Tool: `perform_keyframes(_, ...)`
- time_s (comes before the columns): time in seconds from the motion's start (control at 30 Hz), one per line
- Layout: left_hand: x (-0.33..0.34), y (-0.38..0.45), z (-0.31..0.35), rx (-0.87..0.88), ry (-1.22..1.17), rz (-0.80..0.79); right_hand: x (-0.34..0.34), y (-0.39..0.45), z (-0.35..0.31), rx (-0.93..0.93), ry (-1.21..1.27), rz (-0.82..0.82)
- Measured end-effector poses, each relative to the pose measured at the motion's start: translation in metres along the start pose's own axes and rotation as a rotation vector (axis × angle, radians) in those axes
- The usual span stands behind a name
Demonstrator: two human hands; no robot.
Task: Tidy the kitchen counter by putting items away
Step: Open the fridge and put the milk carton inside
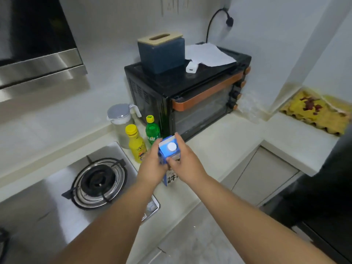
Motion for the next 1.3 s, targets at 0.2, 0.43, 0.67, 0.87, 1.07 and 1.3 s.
perform_keyframes(0.2, 0.046, 0.026, 0.043, 0.089, -0.030, -0.103, -0.048, 0.006, 0.030, 0.089, -0.064, 0.111)
perform_keyframes(0.43, 0.110, 0.070, 0.089, 0.228, -0.048, -0.287, -0.108, 0.007, 0.062, 0.273, -0.100, 0.289)
perform_keyframes(0.67, 0.118, 0.077, 0.098, 0.207, -0.051, -0.378, -0.116, -0.001, 0.062, 0.301, -0.141, 0.223)
perform_keyframes(0.87, 0.075, 0.075, 0.132, 0.234, 0.176, -0.324, -0.151, -0.025, 0.033, 0.301, -0.197, 0.237)
perform_keyframes(1.07, 0.076, 0.040, 0.274, 0.618, -0.012, -0.263, -0.263, -0.113, 0.002, 0.299, -0.463, 0.534)
perform_keyframes(1.3, 0.155, -0.066, 0.472, 0.632, -0.387, -0.741, -0.380, -0.223, -0.005, 0.357, -0.816, 0.878)
Point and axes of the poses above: each hand's wrist, its own y-axis towards the middle knuckle, its own x-axis out of the palm, z = x × y, the point moved 1 cm from there along y, towards the middle knuckle, and after that the axes turned 4 degrees about y, right-handed, at the moved point
